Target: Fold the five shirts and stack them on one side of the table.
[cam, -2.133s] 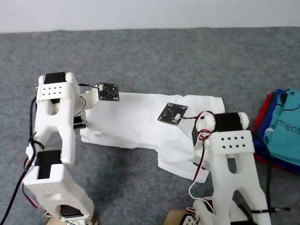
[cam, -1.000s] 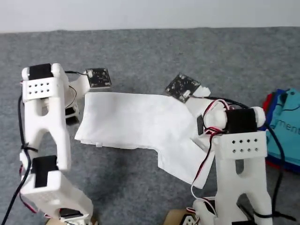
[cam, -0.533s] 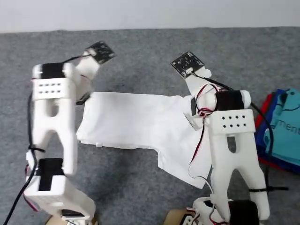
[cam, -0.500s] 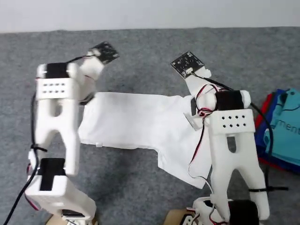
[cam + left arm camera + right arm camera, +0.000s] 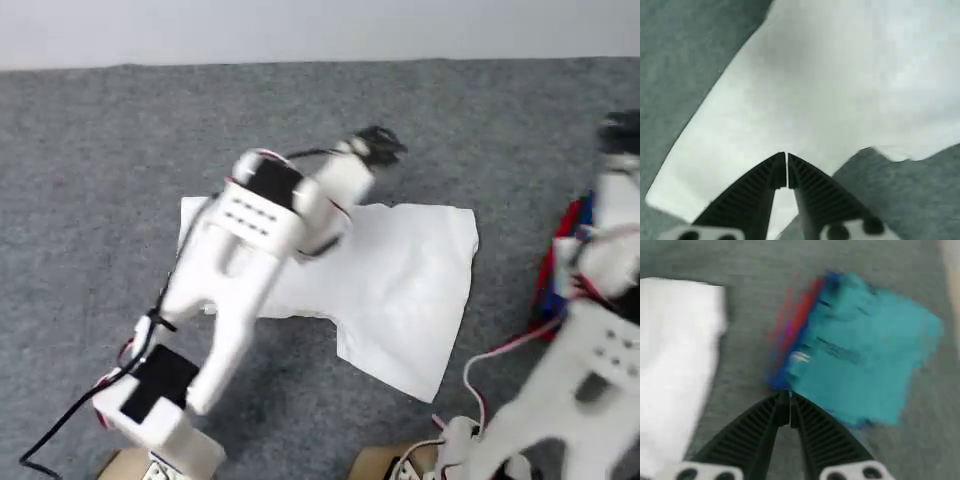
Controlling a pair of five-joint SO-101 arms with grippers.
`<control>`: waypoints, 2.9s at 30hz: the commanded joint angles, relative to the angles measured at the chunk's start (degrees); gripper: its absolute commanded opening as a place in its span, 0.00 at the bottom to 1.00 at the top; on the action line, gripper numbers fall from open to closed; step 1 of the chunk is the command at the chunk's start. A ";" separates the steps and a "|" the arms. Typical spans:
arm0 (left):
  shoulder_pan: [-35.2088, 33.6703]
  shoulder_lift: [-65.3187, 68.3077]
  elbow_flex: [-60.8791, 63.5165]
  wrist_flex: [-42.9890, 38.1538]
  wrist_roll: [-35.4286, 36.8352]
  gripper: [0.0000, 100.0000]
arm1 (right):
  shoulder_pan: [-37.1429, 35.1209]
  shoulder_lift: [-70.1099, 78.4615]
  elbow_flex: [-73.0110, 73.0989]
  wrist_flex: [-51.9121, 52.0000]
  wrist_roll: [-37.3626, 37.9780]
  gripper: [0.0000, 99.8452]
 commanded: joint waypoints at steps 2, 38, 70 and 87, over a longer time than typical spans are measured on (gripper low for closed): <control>8.97 -2.90 1.01 -1.23 0.53 0.10 | 13.32 -5.05 -2.73 0.31 -0.53 0.01; 23.12 30.33 -6.73 -6.77 -5.54 0.16 | 29.58 -10.68 -2.99 7.16 3.08 0.01; 11.34 41.32 -43.12 6.07 -8.88 0.01 | 29.23 -14.02 -2.64 7.25 3.16 0.01; 3.16 48.26 -54.55 2.81 -8.79 0.15 | 29.23 -14.46 0.18 7.25 3.16 0.01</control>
